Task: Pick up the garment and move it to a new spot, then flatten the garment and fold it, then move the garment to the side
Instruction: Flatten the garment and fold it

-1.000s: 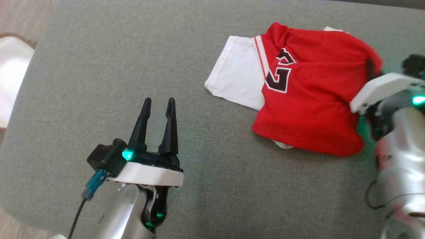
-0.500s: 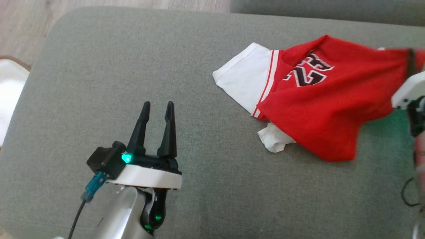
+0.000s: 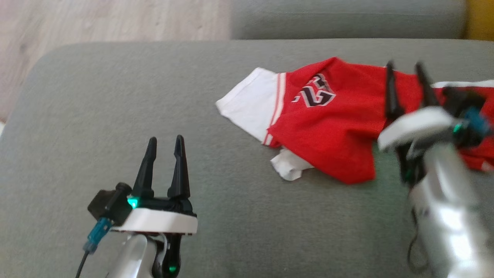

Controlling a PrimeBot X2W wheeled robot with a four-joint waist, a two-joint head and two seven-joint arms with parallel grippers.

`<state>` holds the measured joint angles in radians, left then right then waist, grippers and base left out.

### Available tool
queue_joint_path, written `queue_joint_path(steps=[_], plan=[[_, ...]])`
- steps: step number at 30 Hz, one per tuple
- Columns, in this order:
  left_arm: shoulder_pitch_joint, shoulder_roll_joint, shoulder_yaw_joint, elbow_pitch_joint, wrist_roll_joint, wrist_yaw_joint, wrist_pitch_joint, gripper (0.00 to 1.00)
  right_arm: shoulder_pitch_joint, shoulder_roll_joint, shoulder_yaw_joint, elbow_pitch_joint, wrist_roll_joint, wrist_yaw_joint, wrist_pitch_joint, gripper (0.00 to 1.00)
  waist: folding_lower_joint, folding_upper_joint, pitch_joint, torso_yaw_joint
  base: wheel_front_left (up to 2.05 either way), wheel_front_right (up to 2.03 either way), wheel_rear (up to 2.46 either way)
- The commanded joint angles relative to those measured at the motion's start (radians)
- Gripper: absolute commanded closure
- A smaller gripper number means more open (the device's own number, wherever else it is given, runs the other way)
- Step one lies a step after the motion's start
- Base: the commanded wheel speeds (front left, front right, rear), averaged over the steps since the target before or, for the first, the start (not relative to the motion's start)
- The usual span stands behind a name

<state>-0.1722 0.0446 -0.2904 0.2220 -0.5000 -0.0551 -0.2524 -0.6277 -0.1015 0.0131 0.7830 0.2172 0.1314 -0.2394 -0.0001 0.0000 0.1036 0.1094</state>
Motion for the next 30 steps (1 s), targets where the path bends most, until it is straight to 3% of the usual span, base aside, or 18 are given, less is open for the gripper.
queue_joint_path(steps=[1,8,13,23,30], plan=[[-0.011,0.006,0.036,-0.034,0.009,-0.006,-0.009,0.0,0.046,0.019,0.046,-0.075,0.026,-0.001,-0.014,0.0,0.0001,0.0,-0.031,-0.042,0.0,0.0,0.0],[0.015,0.006,0.046,-0.022,-0.023,-0.009,-0.009,0.0,0.35,0.035,0.075,-0.337,0.04,-0.001,-0.022,0.0,0.0001,0.0,-0.065,-0.094,0.0,0.0,0.0],[0.025,0.006,0.047,0.001,-0.029,-0.01,-0.009,0.0,0.499,0.048,0.057,-0.449,0.056,-0.001,-0.022,0.0,0.0001,0.0,-0.071,-0.111,0.0,0.0,0.0],[-0.025,0.006,0.0,0.024,-0.019,-0.02,-0.009,0.0,0.494,0.051,0.037,-0.528,0.065,-0.001,-0.022,0.0,0.0001,0.0,-0.027,-0.143,0.0,0.0,0.0],[-0.135,0.006,-0.188,0.159,-0.024,-0.038,0.024,0.0,0.481,0.051,0.015,-0.536,0.071,-0.001,-0.022,0.0,0.0001,0.0,0.025,-0.169,0.0,0.0,0.0]])
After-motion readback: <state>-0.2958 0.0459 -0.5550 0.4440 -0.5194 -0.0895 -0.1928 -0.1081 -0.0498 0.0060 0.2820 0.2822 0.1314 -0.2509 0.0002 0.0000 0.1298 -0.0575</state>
